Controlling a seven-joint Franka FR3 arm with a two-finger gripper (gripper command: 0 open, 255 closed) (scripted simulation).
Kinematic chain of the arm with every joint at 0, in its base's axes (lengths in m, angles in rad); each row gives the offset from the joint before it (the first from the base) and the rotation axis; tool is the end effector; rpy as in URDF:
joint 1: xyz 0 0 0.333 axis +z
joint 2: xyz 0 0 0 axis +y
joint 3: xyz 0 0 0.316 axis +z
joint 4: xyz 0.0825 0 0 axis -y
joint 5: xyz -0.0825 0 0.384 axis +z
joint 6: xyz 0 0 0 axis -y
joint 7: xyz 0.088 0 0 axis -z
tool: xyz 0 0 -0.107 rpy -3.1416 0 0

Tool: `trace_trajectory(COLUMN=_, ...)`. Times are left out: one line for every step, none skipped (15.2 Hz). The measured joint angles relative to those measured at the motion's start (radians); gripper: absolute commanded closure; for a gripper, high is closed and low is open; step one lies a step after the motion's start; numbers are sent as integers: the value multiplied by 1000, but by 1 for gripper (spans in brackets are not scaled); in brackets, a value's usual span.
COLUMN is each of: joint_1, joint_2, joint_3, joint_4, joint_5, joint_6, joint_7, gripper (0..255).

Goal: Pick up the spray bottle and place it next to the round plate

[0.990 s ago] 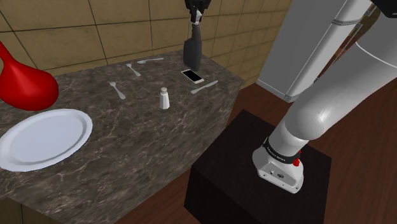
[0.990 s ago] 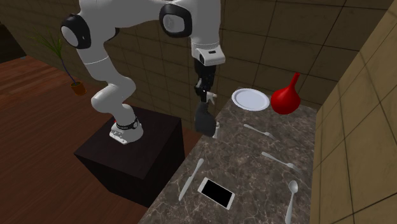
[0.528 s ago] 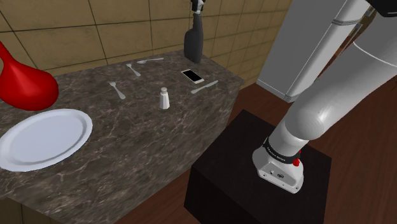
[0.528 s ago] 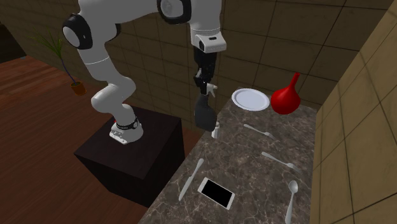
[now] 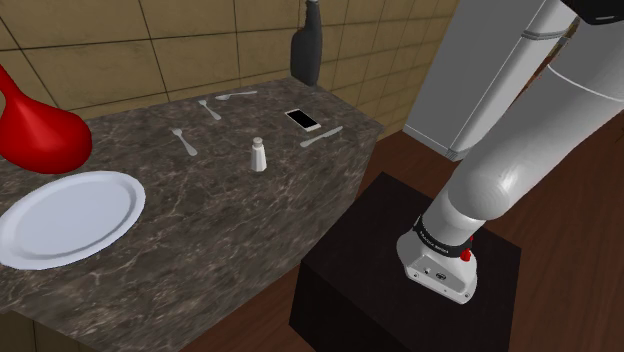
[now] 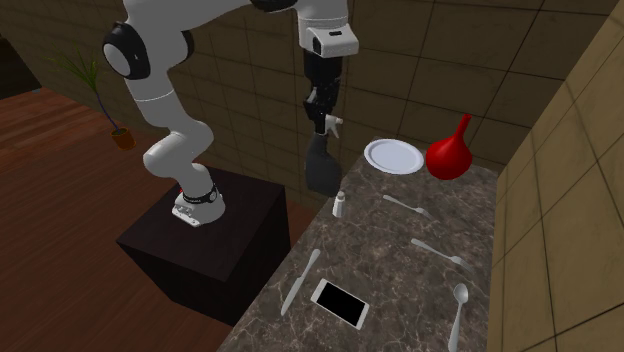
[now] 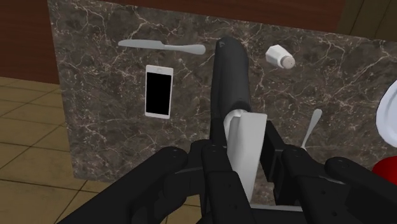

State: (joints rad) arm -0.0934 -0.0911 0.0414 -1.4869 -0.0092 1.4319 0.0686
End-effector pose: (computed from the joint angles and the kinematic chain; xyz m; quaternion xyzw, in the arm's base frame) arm 0.5083 -0.0263 0.6995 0.9980 -0.0610 0.0181 0.0063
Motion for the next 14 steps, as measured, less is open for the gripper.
trace_trajectory(joint_1=0, joint_2=10, joint_3=0, joint_4=27, joint_5=0, joint_6=-18, joint_7=0, gripper=255)
trace_trajectory(joint_1=0, joint_2=20, joint_3=0, joint_4=53, joint_5=-1, joint_6=-33, joint_7=0, gripper=255)
trace_trajectory(joint_1=0, joint_2=23, joint_3=1, joint_4=72, joint_5=-1, joint_6=-49, joint_7=1, gripper=255)
trace_trajectory(joint_1=0, joint_2=34, joint_3=1, joint_4=102, joint_5=-1, joint_6=-67, joint_7=0, gripper=255)
trace_trajectory(joint_1=0, joint_2=41, joint_3=1, joint_4=121, joint_5=-2, joint_6=-81, joint_7=0, gripper=255)
trace_trajectory(joint_1=1, joint_2=51, joint_3=1, joint_4=147, joint_5=-2, joint_6=-97, joint_7=1, gripper=255)
trace_trajectory(joint_1=1, joint_2=61, joint_3=1, joint_4=178, joint_5=-3, joint_6=-117, joint_7=0, gripper=255)
trace_trajectory(joint_1=1, joint_2=71, joint_3=2, joint_4=205, joint_5=-3, joint_6=-134, joint_7=1, gripper=255)
trace_trajectory(joint_1=2, joint_2=79, joint_3=2, joint_4=226, joint_5=-4, joint_6=-147, joint_7=2, gripper=255)
trace_trajectory(joint_1=2, joint_2=91, joint_3=3, joint_4=254, joint_5=-4, joint_6=-163, joint_7=2, gripper=255)
trace_trajectory(joint_1=8, joint_2=100, joint_3=8, joint_4=265, joint_5=-5, joint_6=-164, joint_7=13, gripper=255)
trace_trajectory(joint_1=15, joint_2=109, joint_3=16, joint_4=267, joint_5=-7, joint_6=-159, joint_7=28, gripper=255)
trace_trajectory(joint_1=24, joint_2=110, joint_3=24, joint_4=251, joint_5=-7, joint_6=-142, joint_7=44, gripper=255)
trace_trajectory(joint_1=33, joint_2=107, joint_3=33, joint_4=222, joint_5=-8, joint_6=-117, joint_7=63, gripper=255)
